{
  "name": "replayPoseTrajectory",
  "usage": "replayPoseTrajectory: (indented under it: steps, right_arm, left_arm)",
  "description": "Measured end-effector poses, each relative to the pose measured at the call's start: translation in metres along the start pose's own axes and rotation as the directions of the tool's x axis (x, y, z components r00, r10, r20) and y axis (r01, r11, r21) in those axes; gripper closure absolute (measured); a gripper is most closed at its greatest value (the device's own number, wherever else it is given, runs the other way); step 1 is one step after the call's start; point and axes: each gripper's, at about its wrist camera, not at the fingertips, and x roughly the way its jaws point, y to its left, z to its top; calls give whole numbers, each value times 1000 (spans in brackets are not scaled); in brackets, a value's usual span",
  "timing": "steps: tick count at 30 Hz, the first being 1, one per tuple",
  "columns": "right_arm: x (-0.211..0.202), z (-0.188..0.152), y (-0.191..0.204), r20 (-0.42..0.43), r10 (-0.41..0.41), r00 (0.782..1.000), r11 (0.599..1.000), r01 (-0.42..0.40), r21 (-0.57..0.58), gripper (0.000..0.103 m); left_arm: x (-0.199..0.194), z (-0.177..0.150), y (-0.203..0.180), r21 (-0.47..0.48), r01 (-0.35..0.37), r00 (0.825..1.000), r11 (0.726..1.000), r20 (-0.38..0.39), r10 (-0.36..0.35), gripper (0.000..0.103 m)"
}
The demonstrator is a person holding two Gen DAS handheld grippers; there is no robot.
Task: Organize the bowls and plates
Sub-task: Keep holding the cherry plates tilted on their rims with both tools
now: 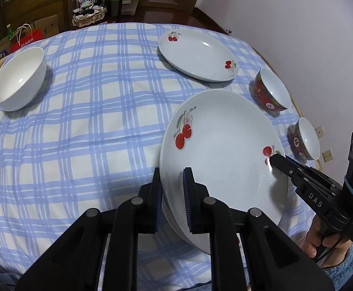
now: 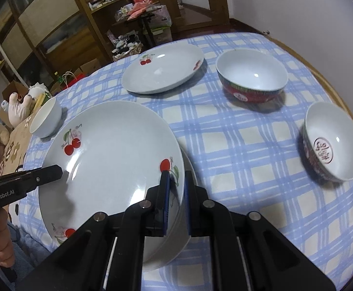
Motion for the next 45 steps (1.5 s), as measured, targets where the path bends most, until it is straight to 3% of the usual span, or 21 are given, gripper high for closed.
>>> replayPoseTrajectory:
  steps: [13, 30, 45]
  right_arm:
    - [4, -2, -1, 49, -17, 999, 999, 18, -34, 91]
    - [15, -4, 0, 29, -27, 999, 998, 28, -59, 91]
    - [13, -3, 5, 57, -86, 995, 990, 91, -103, 91]
  left_arm:
    - [16, -1, 1, 1, -11, 999, 1000, -43, 11, 88]
    - [34, 4, 8, -4, -20, 996, 1000, -87, 19, 88]
    - [46, 1, 2, 31, -38, 991, 999, -127, 42, 88]
